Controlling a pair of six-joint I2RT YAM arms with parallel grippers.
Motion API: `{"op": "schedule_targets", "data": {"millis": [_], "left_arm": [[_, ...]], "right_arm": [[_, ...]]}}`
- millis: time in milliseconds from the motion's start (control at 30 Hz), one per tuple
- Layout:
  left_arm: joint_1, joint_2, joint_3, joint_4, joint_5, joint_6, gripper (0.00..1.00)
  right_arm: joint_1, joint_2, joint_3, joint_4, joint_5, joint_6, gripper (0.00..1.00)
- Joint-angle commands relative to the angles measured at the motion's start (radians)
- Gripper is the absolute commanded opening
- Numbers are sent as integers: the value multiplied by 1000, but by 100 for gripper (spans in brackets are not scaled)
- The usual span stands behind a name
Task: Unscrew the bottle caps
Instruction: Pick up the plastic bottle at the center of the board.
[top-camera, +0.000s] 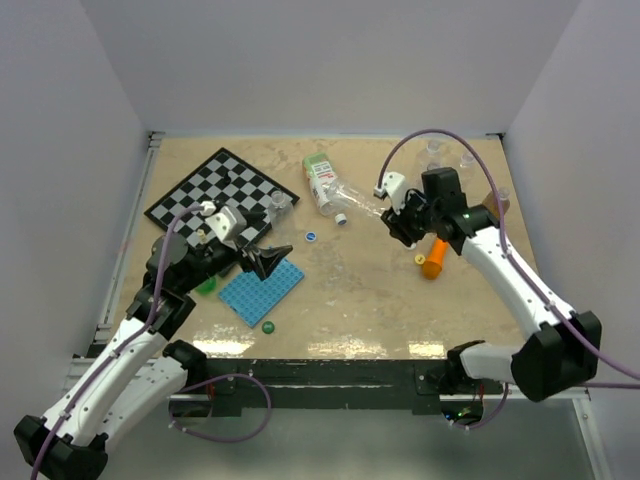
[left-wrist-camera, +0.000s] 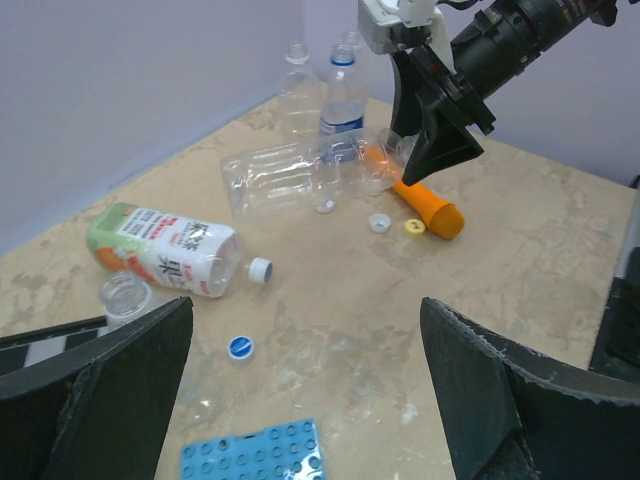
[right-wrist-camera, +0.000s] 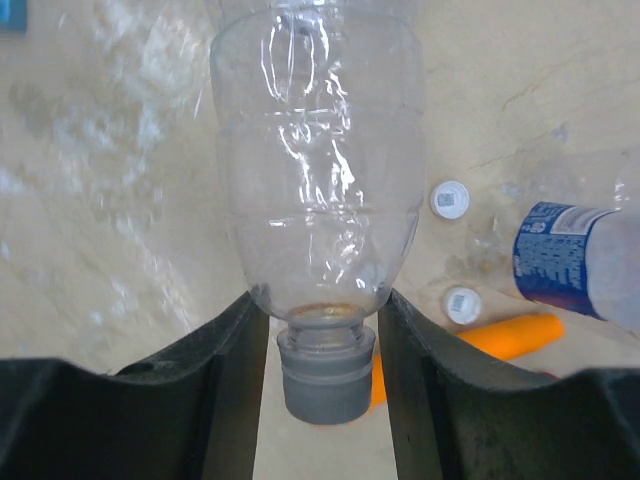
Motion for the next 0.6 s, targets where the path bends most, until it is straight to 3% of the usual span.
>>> {"op": "schedule_targets", "data": {"millis": [0,133,300,433,567], "left_arm": [[4,87,77,93,183,-135,100],[4,242,205,64,322,-267,100],[4,418,294,10,457,-350,100],[-22,537,336,-39,533,-388,100],[-126,629,367,-61,543,-367,100]], "right_arm": [[48,-130,-7,-245,-108,-453,0],[88,-259,-50,-316,-111,-769,0],[93,-315,-38,-359,-174,-994,0],[107,-325,-38,-356,-266,-1086,0],[119,-324,-15,-335,-310,-1091,0]]}}
